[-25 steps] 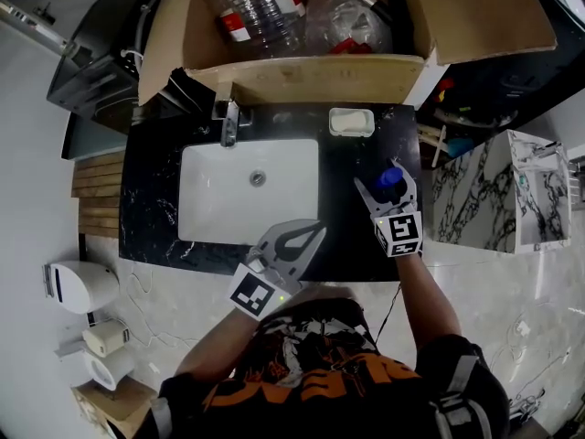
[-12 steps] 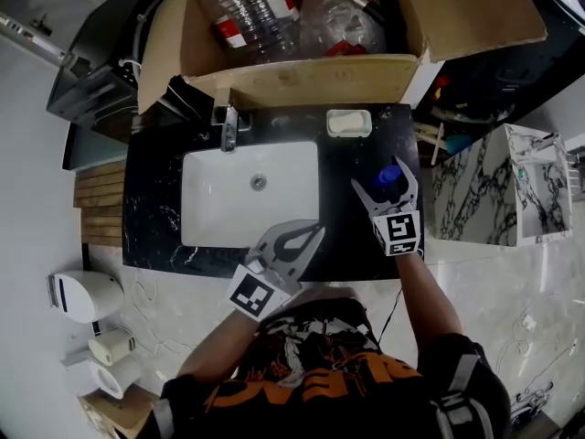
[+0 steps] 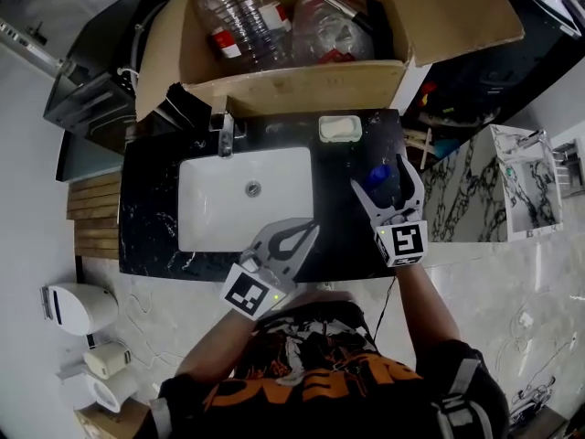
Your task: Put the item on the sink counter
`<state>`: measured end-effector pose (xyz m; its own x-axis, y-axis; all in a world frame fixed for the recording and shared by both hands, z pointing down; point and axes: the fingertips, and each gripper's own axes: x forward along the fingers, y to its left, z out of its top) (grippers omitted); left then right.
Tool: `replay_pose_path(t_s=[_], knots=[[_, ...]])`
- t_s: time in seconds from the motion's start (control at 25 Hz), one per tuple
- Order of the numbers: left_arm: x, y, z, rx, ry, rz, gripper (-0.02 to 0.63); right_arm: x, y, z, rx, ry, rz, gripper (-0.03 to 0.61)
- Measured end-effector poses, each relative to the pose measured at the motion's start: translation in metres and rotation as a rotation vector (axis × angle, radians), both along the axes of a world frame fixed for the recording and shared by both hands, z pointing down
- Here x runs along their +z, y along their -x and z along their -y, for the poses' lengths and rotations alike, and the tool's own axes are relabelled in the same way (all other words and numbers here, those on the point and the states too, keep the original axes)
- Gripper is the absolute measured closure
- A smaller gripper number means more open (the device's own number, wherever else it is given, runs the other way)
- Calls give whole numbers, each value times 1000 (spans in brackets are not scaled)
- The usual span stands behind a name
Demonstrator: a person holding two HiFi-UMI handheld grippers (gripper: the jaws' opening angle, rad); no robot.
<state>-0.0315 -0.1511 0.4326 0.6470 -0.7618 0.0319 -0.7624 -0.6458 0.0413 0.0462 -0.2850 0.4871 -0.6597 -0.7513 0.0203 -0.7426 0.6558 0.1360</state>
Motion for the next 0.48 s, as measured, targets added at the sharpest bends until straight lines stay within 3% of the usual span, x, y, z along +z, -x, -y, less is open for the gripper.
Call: replay_pose_path(t_s=[0.16, 0.36, 0.48], knots=[[-8, -1, -5, 11, -15, -21, 600, -37, -3, -21, -21, -57, 30, 182], [-24, -2, -11, 29, -17, -49, 600, -73, -11, -58, -46, -68, 61, 280], [-32, -2, -10, 17, -24, -26, 600, -92, -13, -82, -76, -81, 55, 341]])
